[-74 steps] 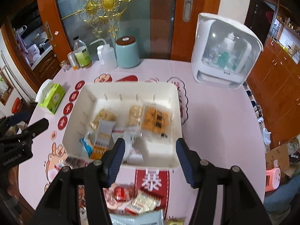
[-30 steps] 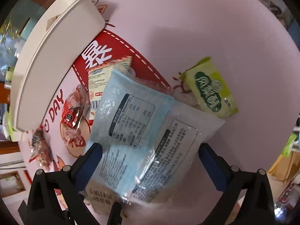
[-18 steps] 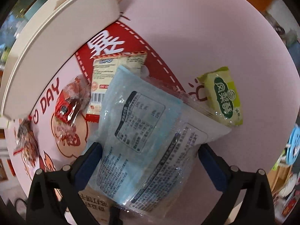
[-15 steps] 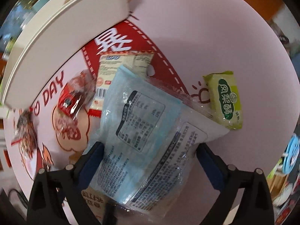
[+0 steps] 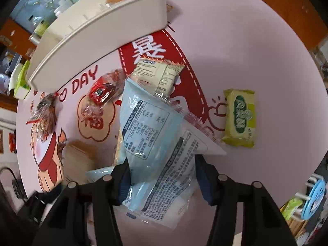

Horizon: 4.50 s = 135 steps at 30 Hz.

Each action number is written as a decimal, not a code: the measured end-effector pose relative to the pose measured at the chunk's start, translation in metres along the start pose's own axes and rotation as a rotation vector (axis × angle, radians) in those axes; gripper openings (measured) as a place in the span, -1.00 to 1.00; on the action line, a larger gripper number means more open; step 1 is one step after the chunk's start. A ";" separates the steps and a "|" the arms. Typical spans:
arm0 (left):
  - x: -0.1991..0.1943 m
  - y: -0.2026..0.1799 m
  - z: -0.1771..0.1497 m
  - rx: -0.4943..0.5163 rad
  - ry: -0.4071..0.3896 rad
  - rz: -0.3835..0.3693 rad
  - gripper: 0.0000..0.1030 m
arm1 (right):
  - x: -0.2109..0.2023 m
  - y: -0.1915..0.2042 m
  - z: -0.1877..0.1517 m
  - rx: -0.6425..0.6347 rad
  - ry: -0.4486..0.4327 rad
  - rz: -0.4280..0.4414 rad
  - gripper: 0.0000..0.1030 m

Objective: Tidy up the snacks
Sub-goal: 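Carry both bags over the tray and open both grippers, then move both grippers from the tray back to the remaining snacks, then grasp the clear cookie bag with the left gripper while the right grasps the red bread bag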

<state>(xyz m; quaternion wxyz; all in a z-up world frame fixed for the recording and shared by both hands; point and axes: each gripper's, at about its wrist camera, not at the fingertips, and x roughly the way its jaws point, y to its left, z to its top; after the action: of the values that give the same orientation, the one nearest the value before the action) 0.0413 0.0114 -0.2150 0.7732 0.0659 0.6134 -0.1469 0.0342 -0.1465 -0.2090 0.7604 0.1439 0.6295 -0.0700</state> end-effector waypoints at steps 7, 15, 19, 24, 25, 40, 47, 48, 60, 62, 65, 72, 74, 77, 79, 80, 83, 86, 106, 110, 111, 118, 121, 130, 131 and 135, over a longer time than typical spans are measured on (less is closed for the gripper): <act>-0.049 0.022 0.016 -0.079 -0.098 0.017 0.09 | -0.044 0.006 0.006 -0.122 -0.121 0.022 0.08; -0.103 0.028 0.049 -0.138 -0.226 0.045 0.09 | -0.086 0.006 0.051 -0.218 -0.236 0.066 0.09; -0.129 0.027 0.076 -0.138 -0.302 0.075 0.09 | -0.109 0.009 0.074 -0.246 -0.308 0.072 0.09; -0.153 0.033 0.114 -0.137 -0.386 0.124 0.09 | -0.138 0.023 0.112 -0.272 -0.426 0.071 0.09; -0.157 0.034 0.122 -0.135 -0.401 0.137 0.09 | -0.142 0.024 0.116 -0.273 -0.441 0.073 0.09; -0.189 0.043 0.217 -0.144 -0.508 0.228 0.10 | -0.190 0.064 0.195 -0.318 -0.635 0.059 0.13; -0.169 0.056 0.249 -0.174 -0.507 0.261 0.11 | -0.151 0.090 0.225 -0.375 -0.544 0.013 0.18; -0.165 0.057 0.252 -0.176 -0.503 0.264 0.11 | -0.142 0.093 0.229 -0.380 -0.524 0.003 0.18; -0.099 0.069 0.265 -0.141 -0.363 0.270 0.74 | -0.077 0.084 0.244 -0.325 -0.422 -0.003 0.80; -0.094 0.071 0.262 -0.151 -0.355 0.264 0.74 | -0.075 0.082 0.243 -0.323 -0.417 -0.014 0.80; -0.093 0.072 0.260 -0.154 -0.355 0.259 0.74 | -0.076 0.080 0.241 -0.311 -0.412 -0.008 0.80; -0.099 0.068 0.251 -0.148 -0.373 0.251 0.74 | -0.087 0.079 0.231 -0.305 -0.457 0.019 0.80; -0.103 0.065 0.247 -0.139 -0.380 0.252 0.74 | -0.091 0.081 0.225 -0.315 -0.464 0.010 0.80; -0.110 0.062 0.238 -0.131 -0.388 0.243 0.74 | -0.098 0.080 0.215 -0.318 -0.475 0.015 0.80; -0.117 0.059 0.228 -0.126 -0.400 0.231 0.74 | -0.103 0.077 0.206 -0.321 -0.474 0.033 0.80; -0.119 0.059 0.225 -0.122 -0.406 0.228 0.74 | -0.106 0.074 0.201 -0.319 -0.471 0.043 0.80; -0.130 0.058 0.208 -0.108 -0.422 0.227 0.74 | -0.111 0.067 0.189 -0.317 -0.447 0.050 0.80; -0.140 0.060 0.189 -0.090 -0.437 0.218 0.74 | -0.121 0.059 0.171 -0.327 -0.442 0.053 0.79; -0.128 0.114 0.106 -0.135 -0.346 0.210 0.74 | -0.082 0.073 0.088 -0.480 -0.295 0.074 0.47; -0.093 0.121 0.103 -0.124 -0.271 0.183 0.74 | -0.055 0.077 0.082 -0.489 -0.233 0.059 0.47; -0.081 0.123 0.103 -0.124 -0.245 0.187 0.74 | -0.047 0.078 0.082 -0.491 -0.214 0.054 0.47; -0.016 0.135 0.110 -0.172 -0.127 0.152 0.74 | 0.001 0.081 0.083 -0.481 -0.102 0.036 0.47; -0.003 0.136 0.117 -0.197 -0.117 0.112 0.74 | 0.013 0.082 0.085 -0.466 -0.078 0.035 0.47; 0.038 0.131 0.133 -0.191 -0.069 0.153 0.74 | 0.046 0.080 0.085 -0.444 -0.009 0.018 0.47; 0.042 0.133 0.134 -0.201 -0.066 0.153 0.74 | 0.049 0.079 0.085 -0.442 -0.002 0.019 0.44; 0.052 0.137 0.136 -0.229 -0.058 0.144 0.62 | 0.053 0.079 0.084 -0.445 -0.008 0.029 0.33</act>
<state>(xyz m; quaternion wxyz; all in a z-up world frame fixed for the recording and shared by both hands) 0.2207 0.0948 -0.2437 0.8015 0.0171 0.5973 -0.0219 0.1457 -0.0935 -0.2362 0.7768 -0.0187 0.6242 0.0808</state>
